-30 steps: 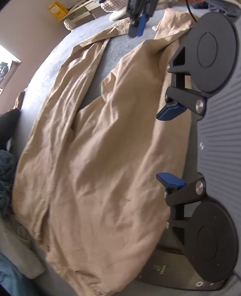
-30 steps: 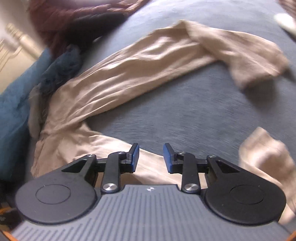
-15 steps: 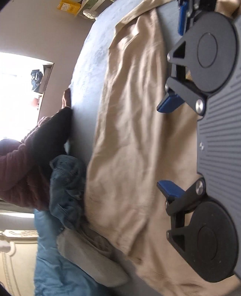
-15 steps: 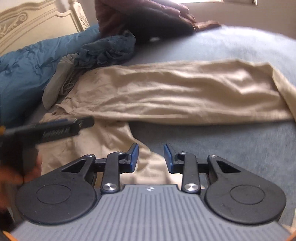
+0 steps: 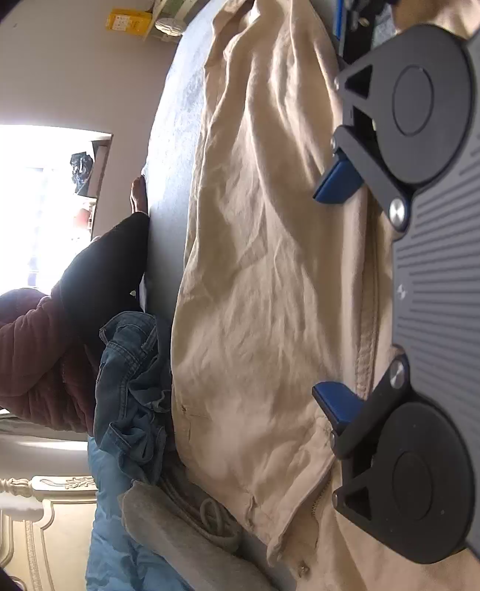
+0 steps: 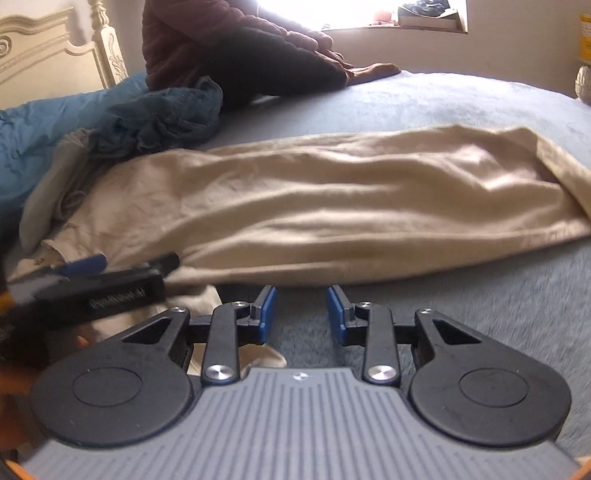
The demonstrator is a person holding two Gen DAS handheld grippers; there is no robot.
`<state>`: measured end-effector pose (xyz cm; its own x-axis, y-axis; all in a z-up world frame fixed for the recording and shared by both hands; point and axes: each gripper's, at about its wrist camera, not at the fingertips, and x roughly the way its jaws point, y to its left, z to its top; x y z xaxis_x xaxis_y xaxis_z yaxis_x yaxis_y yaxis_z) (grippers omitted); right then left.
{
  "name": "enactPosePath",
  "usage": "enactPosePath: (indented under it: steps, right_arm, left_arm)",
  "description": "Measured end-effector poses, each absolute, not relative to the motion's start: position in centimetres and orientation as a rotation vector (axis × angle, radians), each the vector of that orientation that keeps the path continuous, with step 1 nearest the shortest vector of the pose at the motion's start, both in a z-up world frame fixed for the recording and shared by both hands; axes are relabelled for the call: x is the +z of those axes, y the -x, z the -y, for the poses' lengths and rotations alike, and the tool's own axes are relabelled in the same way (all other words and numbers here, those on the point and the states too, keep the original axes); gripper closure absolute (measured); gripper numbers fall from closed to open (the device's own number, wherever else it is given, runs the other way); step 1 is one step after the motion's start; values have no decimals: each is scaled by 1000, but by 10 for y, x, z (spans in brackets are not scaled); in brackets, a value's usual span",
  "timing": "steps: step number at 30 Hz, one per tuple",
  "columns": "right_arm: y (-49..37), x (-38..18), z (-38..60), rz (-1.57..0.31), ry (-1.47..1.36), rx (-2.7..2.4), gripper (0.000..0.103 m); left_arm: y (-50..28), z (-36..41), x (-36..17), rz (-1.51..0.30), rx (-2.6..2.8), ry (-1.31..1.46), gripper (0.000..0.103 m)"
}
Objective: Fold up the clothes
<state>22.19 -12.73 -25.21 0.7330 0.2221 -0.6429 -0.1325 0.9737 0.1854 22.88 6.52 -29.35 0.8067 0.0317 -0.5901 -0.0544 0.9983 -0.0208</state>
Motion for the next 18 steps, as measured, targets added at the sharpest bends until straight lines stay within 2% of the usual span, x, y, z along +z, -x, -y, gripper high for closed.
enactPosePath:
  steps: [3,6,18]
  right_arm:
    - [-215,-259,124,-694,-113,189,68]
    - [-209,-263,119,-672,-94,185,57]
    - [-197,-267,109,-647,-42,149,43]
  left_arm:
    - [-228,-66,-295,-626,43,42,0]
    - [-228,-65,-295,-625,43,40,0]
    - [-228,-66,-296,-623,42,43,0]
